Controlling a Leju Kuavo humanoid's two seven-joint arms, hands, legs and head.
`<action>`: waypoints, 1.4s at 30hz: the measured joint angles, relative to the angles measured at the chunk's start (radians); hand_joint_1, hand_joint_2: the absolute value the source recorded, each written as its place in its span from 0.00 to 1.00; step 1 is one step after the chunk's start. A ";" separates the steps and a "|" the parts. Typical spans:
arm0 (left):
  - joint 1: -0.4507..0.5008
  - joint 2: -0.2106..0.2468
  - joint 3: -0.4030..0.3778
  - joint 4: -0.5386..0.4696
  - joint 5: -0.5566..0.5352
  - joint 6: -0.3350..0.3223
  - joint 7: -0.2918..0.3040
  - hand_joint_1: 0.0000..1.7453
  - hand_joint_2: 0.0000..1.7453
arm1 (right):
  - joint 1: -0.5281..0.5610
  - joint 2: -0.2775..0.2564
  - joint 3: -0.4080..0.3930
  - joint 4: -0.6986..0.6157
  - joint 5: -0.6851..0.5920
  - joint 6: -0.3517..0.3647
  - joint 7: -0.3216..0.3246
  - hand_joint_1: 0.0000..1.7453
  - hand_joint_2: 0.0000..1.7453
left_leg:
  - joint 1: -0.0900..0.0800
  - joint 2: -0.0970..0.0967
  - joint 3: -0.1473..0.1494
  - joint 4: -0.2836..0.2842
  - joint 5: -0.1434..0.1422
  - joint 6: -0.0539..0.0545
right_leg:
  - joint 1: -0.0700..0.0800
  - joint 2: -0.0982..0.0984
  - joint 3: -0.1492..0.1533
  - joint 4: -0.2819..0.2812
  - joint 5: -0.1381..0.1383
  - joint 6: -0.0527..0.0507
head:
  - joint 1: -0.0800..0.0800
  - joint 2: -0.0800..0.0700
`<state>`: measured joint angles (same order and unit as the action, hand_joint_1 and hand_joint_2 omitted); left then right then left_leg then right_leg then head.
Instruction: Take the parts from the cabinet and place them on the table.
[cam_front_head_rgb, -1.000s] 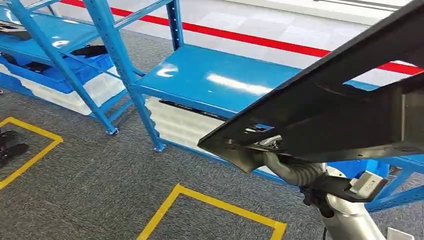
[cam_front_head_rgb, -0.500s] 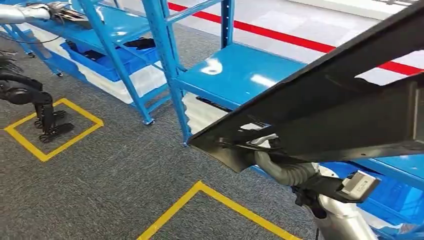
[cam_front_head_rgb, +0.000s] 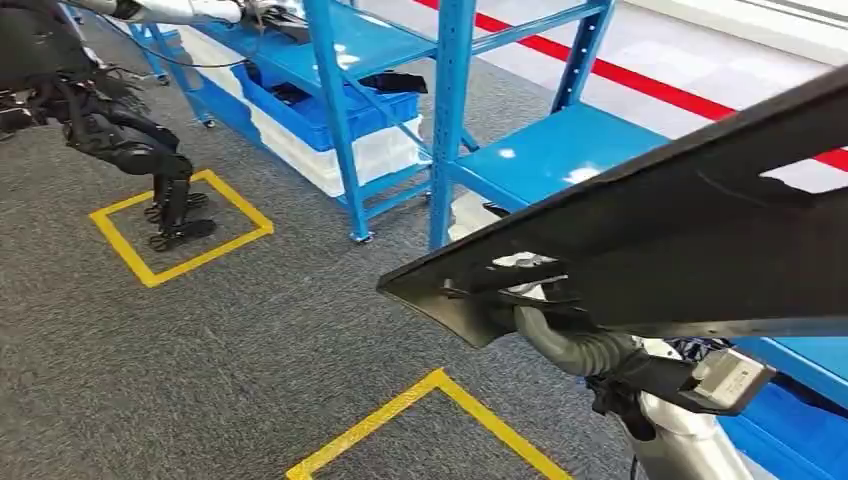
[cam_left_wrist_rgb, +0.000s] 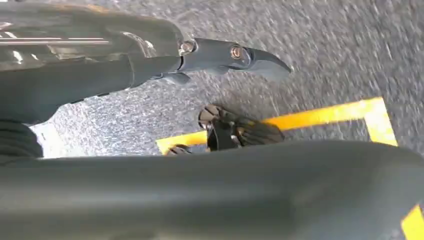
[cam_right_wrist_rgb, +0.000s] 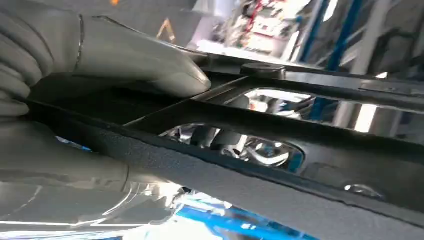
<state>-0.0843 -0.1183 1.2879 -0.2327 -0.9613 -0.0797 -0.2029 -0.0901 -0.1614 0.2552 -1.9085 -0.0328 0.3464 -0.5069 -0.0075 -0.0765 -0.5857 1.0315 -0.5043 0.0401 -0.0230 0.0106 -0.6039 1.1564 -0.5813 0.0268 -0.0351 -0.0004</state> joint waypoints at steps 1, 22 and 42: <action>0.000 -0.001 0.000 0.000 -0.005 0.007 0.003 0.00 1.00 | 0.004 -0.003 -0.005 0.000 -0.004 0.001 -0.010 1.00 1.00 | 0.001 -0.013 0.001 0.004 -0.004 -0.003 | -0.002 0.033 0.027 -0.080 0.045 -0.002 | 0.000 0.000; 0.008 -0.007 0.000 0.000 -0.006 0.013 0.021 0.00 1.00 | 0.012 0.052 -0.015 -0.011 0.039 0.030 -0.029 1.00 1.00 | 0.001 0.115 -0.038 0.009 0.018 -0.010 | -0.005 -0.139 0.116 -0.130 -0.035 0.011 | -0.004 0.000; 0.011 -0.003 0.012 -0.001 0.010 0.023 0.036 0.00 1.00 | 0.060 0.057 -0.001 -0.050 0.042 0.025 -0.059 1.00 1.00 | 0.010 0.063 -0.169 0.306 -0.128 -0.045 | 0.000 -0.039 0.057 -0.108 0.014 -0.034 | -0.003 0.000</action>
<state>-0.0734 -0.1213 1.3000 -0.2335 -0.9510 -0.0565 -0.1671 -0.0298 -0.1045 0.2541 -1.9589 0.0096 0.3715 -0.5657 0.0023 -0.0133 -0.7551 1.3371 -0.6325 -0.0052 -0.0233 -0.0288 -0.5465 1.0486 -0.5678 -0.0077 -0.0378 -0.0004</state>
